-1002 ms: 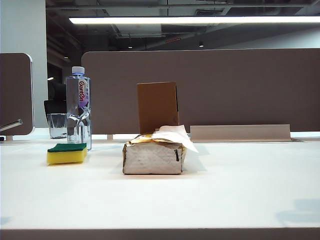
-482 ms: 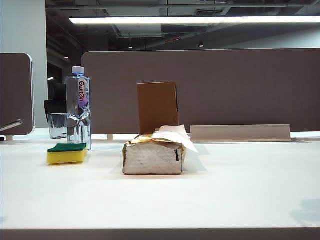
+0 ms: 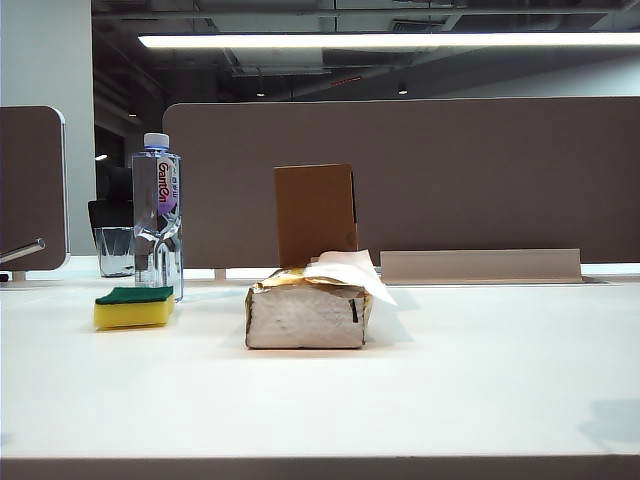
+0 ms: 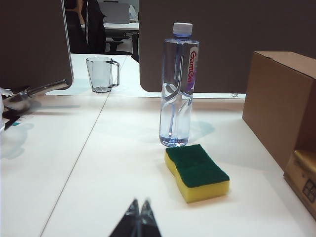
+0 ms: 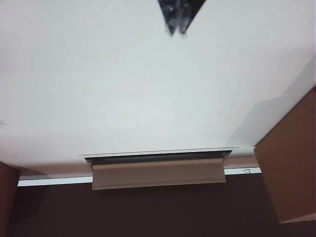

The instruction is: Move the sponge from right to left to wipe the table, avoiding obstacles on the table, and finally reaching the bottle of mineral water.

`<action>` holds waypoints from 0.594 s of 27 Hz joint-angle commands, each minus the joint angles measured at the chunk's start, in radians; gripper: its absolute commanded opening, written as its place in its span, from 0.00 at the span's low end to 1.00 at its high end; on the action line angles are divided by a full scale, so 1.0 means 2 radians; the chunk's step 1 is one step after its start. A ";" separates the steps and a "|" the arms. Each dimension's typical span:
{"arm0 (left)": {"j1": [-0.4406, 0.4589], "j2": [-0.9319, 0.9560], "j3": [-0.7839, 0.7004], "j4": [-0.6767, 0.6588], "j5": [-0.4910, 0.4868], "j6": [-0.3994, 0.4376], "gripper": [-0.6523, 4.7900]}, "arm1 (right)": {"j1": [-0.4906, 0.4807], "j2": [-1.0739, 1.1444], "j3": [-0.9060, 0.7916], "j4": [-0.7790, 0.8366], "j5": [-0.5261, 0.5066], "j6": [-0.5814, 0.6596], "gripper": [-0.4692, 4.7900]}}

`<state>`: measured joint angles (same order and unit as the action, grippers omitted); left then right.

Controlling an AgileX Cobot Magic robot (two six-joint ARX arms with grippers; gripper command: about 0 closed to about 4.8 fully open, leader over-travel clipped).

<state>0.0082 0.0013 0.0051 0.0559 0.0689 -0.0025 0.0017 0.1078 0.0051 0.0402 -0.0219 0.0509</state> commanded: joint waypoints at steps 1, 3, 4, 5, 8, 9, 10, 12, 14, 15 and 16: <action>0.000 0.001 0.002 0.007 0.003 0.001 0.11 | 0.000 -0.001 -0.002 0.013 0.001 -0.002 0.08; 0.000 0.001 0.002 0.007 0.003 0.001 0.11 | 0.000 -0.001 -0.002 0.017 0.001 -0.002 0.08; 0.000 0.001 0.002 0.007 0.003 0.001 0.11 | 0.000 -0.001 -0.002 0.018 0.001 -0.002 0.08; 0.000 0.001 0.002 0.007 0.003 0.001 0.11 | 0.000 -0.001 -0.002 0.020 0.001 -0.002 0.08; 0.000 0.001 0.002 0.006 0.003 0.001 0.11 | 0.000 -0.001 -0.002 0.024 0.001 -0.002 0.08; 0.000 0.001 0.002 0.006 0.003 0.001 0.11 | 0.000 -0.001 -0.002 0.023 0.001 -0.002 0.08; 0.000 0.001 0.002 0.005 0.003 0.001 0.11 | 0.000 -0.001 -0.002 0.023 0.001 -0.002 0.08; 0.000 0.001 0.002 0.005 0.003 0.001 0.11 | 0.000 -0.001 -0.002 0.023 0.001 -0.002 0.08; 0.000 0.001 0.002 0.005 0.003 0.001 0.11 | 0.000 -0.001 -0.002 0.022 0.001 -0.002 0.08; 0.000 0.001 0.002 0.005 0.003 0.001 0.11 | 0.000 -0.001 -0.002 0.022 0.001 -0.002 0.08; 0.000 0.001 0.002 0.005 0.003 0.001 0.11 | 0.000 -0.001 -0.002 0.022 0.001 -0.002 0.08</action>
<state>0.0082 0.0013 0.0051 0.0559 0.0689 -0.0010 0.0017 0.1078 0.0051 0.0662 -0.0219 0.0505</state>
